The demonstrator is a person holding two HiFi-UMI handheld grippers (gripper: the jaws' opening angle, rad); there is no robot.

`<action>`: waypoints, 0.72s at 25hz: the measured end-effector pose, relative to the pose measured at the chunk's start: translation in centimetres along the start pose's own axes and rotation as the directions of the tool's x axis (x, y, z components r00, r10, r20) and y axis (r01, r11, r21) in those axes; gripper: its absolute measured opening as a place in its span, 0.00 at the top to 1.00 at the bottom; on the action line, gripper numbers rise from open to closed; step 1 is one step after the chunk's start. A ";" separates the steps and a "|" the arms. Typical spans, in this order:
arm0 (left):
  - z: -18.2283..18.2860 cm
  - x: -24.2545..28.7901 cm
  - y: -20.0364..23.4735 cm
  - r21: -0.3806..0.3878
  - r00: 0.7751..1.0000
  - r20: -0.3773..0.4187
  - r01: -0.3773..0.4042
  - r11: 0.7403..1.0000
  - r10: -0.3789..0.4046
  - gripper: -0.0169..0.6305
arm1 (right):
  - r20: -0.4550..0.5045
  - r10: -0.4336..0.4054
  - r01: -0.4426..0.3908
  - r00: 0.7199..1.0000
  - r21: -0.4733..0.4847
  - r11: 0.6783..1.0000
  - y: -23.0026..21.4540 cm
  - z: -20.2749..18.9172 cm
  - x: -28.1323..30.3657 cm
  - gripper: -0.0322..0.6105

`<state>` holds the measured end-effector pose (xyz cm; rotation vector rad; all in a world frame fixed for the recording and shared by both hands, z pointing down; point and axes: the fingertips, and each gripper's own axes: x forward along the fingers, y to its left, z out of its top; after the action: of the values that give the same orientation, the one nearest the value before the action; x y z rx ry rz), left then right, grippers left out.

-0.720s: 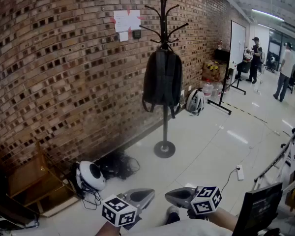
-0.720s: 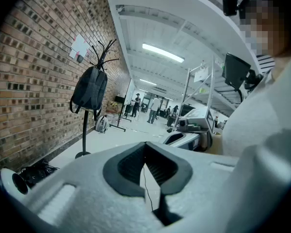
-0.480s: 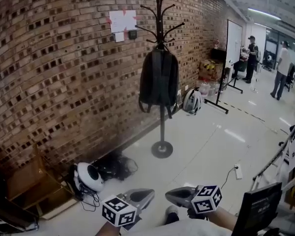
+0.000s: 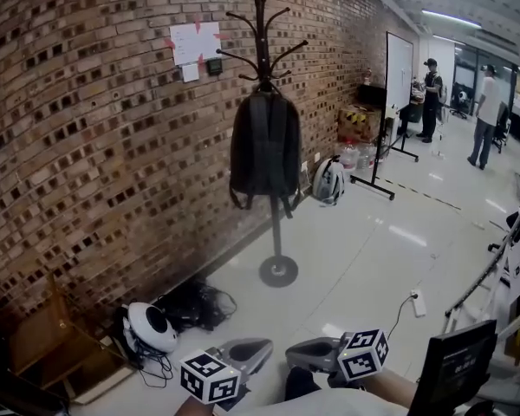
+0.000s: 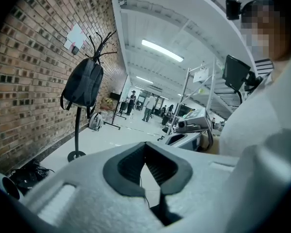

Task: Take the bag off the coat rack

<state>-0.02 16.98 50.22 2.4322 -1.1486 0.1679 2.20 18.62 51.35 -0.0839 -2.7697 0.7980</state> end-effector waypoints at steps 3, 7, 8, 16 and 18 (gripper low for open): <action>0.6 1.8 2.5 -0.010 1.000 -0.025 -0.006 1.000 0.006 0.97 | -0.007 0.013 -0.013 1.000 -0.012 1.000 -2.6 1.6 1.2 0.95; 2.8 4.9 7.6 -0.033 0.999 -0.029 -0.033 0.999 0.032 0.97 | -0.008 0.021 -0.021 1.000 -0.012 1.000 -8.2 4.8 1.9 0.95; 3.4 5.8 9.0 -0.040 0.999 -0.030 -0.041 0.998 0.040 0.97 | -0.007 0.019 -0.019 1.000 -0.006 1.000 -10.0 5.7 2.0 0.95; 11.5 15.9 20.3 -0.063 0.997 -0.044 -0.065 0.996 0.062 0.97 | 0.062 0.036 -0.038 0.997 0.016 0.999 -23.9 17.1 1.1 0.95; 14.7 18.4 22.6 -0.038 0.998 -0.025 -0.067 0.997 0.066 0.97 | 0.086 0.013 -0.013 0.996 -0.005 1.000 -27.3 20.3 0.0 0.95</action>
<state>-6.33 -15.04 50.08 2.3540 -1.2115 0.1930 -2.68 -14.99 49.24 -0.0700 -2.8544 0.8173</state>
